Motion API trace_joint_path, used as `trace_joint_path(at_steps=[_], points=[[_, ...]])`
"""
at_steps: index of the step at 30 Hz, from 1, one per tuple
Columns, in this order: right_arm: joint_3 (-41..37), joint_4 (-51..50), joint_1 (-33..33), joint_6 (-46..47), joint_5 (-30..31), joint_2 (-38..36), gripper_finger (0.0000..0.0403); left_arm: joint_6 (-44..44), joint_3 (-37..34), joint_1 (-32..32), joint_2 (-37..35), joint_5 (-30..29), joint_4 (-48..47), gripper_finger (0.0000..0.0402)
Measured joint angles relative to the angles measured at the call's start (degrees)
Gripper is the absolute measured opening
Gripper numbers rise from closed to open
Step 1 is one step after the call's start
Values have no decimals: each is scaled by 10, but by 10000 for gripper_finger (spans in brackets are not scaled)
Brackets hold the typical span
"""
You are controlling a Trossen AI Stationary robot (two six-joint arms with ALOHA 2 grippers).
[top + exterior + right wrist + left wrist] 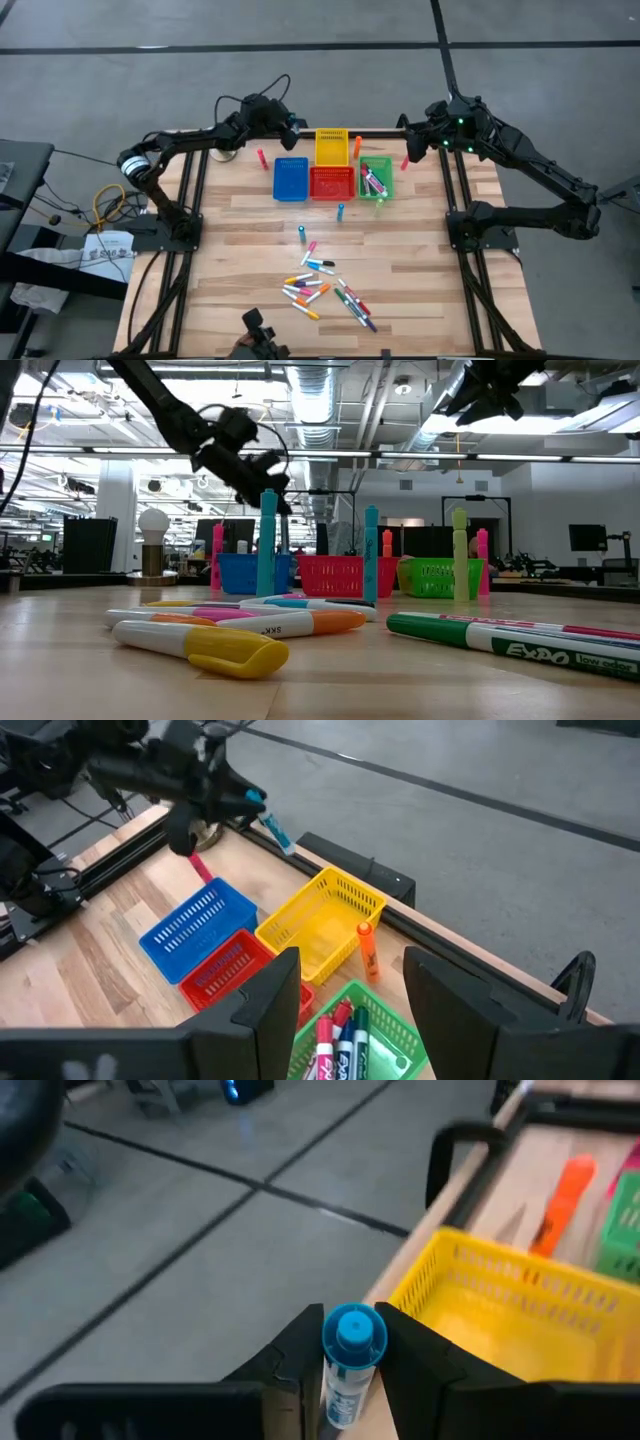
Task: Pick & Place Markers
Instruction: Put the large light blue marker pen into the green bin
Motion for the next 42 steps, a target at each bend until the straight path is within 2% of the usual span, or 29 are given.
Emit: trace_joint_path(at_steps=[10,18,27,36,42], points=[[0,2,2,-13,-1,0,170,-56,0,-6,-100,0,6,85],[0,50,56,-49,-2,18,170,-125,1,-33,-165,0,11,85],[0,120,137,-114,0,76,169,-166,1,-121,-184,4,26,85],[0,215,228,-139,-1,140,146,-167,1,-222,-188,5,39,85],[0,228,296,-167,0,184,136,-176,1,-297,-200,6,42,85]])
